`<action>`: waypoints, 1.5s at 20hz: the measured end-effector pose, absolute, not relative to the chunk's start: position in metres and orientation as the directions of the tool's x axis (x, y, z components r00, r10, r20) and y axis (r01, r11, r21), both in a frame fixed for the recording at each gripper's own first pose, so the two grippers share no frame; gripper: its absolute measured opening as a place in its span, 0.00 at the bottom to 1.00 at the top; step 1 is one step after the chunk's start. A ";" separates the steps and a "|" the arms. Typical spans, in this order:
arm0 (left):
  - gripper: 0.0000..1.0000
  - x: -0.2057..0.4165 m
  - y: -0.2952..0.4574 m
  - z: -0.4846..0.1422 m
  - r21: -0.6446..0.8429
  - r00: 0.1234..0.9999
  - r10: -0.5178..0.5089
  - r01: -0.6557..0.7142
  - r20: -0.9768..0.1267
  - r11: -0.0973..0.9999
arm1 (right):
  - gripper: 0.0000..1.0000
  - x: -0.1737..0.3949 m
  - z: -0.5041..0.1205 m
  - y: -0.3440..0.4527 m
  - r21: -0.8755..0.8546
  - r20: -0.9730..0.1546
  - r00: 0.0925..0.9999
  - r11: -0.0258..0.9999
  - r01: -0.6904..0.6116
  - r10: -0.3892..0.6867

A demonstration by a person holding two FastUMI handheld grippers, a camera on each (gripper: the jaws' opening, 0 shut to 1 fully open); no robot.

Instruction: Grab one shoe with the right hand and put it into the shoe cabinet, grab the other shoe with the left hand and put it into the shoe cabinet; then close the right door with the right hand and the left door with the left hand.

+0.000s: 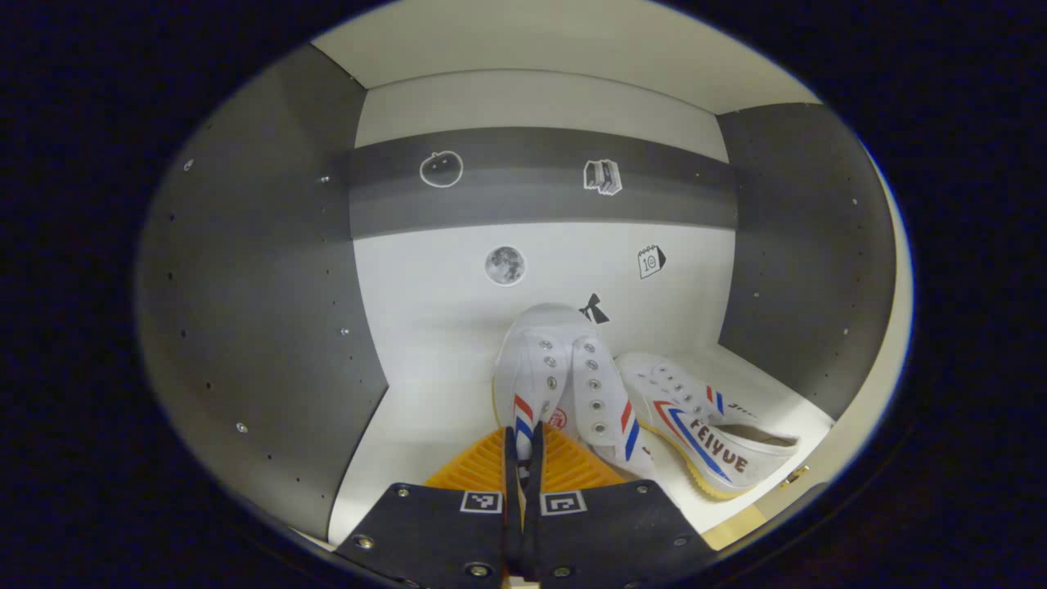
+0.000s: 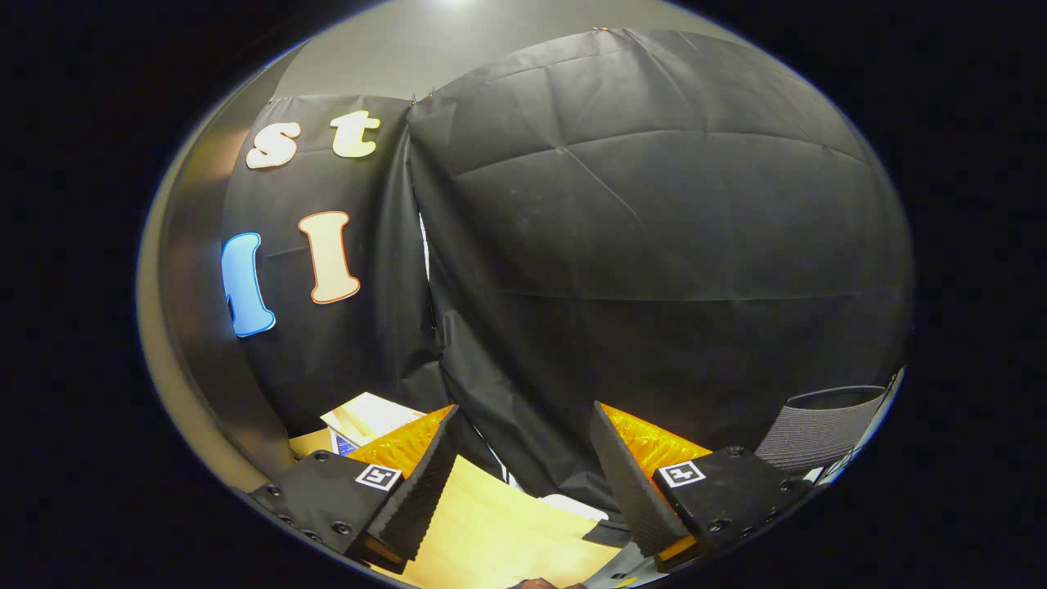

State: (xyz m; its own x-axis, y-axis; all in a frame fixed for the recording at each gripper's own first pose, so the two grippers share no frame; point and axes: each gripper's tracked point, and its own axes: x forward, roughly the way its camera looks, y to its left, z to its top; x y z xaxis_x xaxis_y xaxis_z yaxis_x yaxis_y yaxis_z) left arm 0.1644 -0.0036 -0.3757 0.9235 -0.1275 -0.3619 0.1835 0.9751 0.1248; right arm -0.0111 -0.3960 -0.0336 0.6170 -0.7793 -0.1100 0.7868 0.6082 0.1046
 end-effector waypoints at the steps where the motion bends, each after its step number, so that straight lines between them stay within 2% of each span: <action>1: 0.05 0.164 -0.006 -0.378 0.122 0.923 -0.131 0.186 -0.363 0.975 | 0.98 -0.010 -0.033 -0.395 0.101 -0.109 0.619 0.611 0.785 -0.778; 2: 0.11 0.163 -0.007 -0.375 0.124 0.927 -0.133 0.187 -0.351 0.975 | 0.98 -0.009 -0.033 -0.393 0.097 -0.110 0.622 0.614 0.783 -0.775; 3: 0.10 0.163 -0.007 -0.365 0.145 0.941 -0.126 0.178 -0.313 0.973 | 0.98 -0.008 -0.032 -0.391 0.095 -0.108 0.625 0.618 0.780 -0.773; 7: 0.99 0.127 -0.002 -0.316 0.256 0.977 -0.111 0.156 -0.182 0.954 | 0.98 -0.008 -0.022 -0.385 0.101 -0.100 0.638 0.630 0.770 -0.764; 12: 1.00 0.044 -0.009 -0.298 0.211 0.977 -0.163 0.189 -0.136 0.959 | 0.98 -0.015 0.018 -0.365 0.111 -0.041 0.677 0.670 0.734 -0.735; 14: 1.00 0.003 -0.008 -0.293 0.222 0.977 -0.174 0.197 -0.120 0.955 | 0.98 -0.016 0.037 -0.347 0.120 -0.019 0.719 0.713 0.691 -0.694; 15: 1.00 -0.017 -0.009 -0.292 0.230 0.978 -0.175 0.197 -0.111 0.953 | 0.93 -0.015 0.046 -0.338 0.127 -0.015 0.741 0.734 0.667 -0.671; 17: 1.00 -0.053 -0.008 -0.291 0.240 0.984 -0.161 0.175 -0.080 0.955 | 0.92 -0.013 0.061 -0.319 0.164 -0.011 0.786 0.774 0.611 -0.618; 19: 1.00 -0.090 -0.018 -0.296 0.220 0.979 -0.192 0.201 -0.064 0.955 | 0.93 -0.013 0.079 -0.301 0.202 0.017 0.821 0.807 0.556 -0.570; 24: 0.98 -0.153 -0.018 -0.322 0.142 0.964 -0.234 0.250 -0.123 0.958 | 0.92 -0.022 0.112 -0.258 0.115 0.102 0.878 0.883 0.456 -0.467; 25: 1.00 -0.160 -0.015 -0.328 0.139 0.963 -0.232 0.250 -0.135 0.958 | 0.92 -0.021 0.116 -0.248 0.097 0.109 0.892 0.897 0.431 -0.440; 26: 0.98 -0.169 -0.011 -0.332 0.138 0.962 -0.230 0.250 -0.145 0.958 | 0.98 -0.016 0.117 -0.238 0.081 0.114 0.905 0.911 0.404 -0.411; 30: 0.99 -0.208 0.009 -0.348 0.123 0.959 -0.218 0.242 -0.182 0.962 | 0.98 -0.005 0.117 -0.214 0.021 0.092 0.939 0.943 0.331 -0.331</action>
